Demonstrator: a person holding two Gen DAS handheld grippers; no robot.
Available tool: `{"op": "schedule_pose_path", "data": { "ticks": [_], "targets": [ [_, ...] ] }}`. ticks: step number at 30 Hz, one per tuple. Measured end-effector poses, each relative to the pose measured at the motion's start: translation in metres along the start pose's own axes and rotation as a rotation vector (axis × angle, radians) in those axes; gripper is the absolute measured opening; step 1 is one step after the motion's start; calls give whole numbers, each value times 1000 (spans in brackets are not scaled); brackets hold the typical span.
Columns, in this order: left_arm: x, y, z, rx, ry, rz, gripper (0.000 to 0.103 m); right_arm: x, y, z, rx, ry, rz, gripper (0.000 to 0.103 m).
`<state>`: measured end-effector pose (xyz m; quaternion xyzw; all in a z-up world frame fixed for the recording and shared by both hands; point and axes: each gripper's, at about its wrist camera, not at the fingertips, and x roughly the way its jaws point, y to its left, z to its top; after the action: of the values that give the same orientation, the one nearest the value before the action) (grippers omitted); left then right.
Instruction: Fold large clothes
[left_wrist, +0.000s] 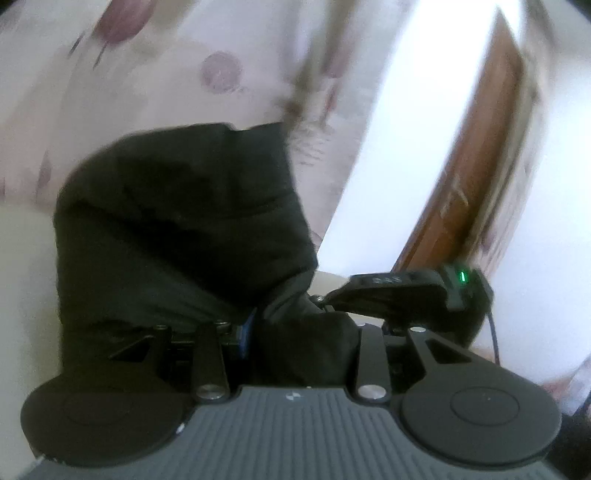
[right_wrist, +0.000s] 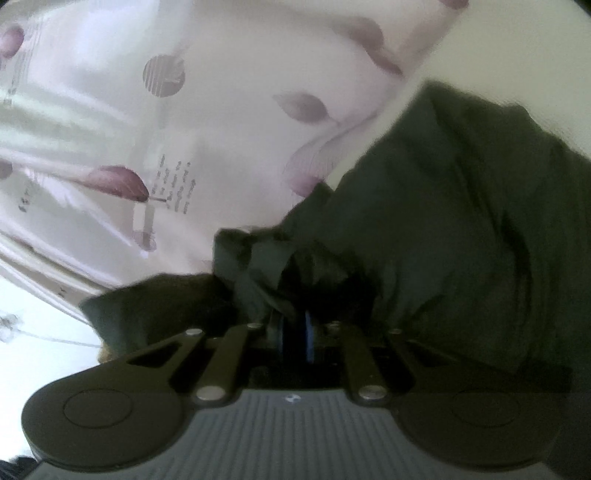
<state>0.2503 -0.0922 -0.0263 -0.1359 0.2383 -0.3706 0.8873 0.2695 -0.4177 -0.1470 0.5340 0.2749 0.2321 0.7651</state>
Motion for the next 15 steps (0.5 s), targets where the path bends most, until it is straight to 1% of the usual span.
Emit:
{"op": "schedule_pose_path", "data": {
  "ticks": [1,2,4,5,6,7,8,10,11,13,15],
  "targets": [
    [1,0,0,8,-6,7,37,0,-3,1,21,3,25,13],
    [1,-2,2,51,-17,25,37,0,-5,2,33,8,43,14],
    [1,-9,0,134,-14,49,40,-2,2,5,2,4,62,25],
    [2,-10,-2,148,-6,49,44,-4,10,7,-29,7,61,51],
    [-1,-15,-6,154,-4,46,46,-5,17,10,-60,14,53,87],
    [1,-17,-8,169,-9,48,50,-6,29,12,-99,21,39,96],
    [2,-20,-9,192,-16,54,54,-7,43,13,-145,26,36,99],
    [3,-28,-12,223,-27,57,59,-3,68,14,-220,66,21,99],
    [1,-31,-14,235,-29,57,62,1,80,13,-257,92,-7,100],
    [6,-34,-16,256,-27,59,66,8,95,11,-316,114,-86,100],
    [10,-36,-19,279,-25,64,69,15,104,9,-378,151,-125,100]
  ]
}}
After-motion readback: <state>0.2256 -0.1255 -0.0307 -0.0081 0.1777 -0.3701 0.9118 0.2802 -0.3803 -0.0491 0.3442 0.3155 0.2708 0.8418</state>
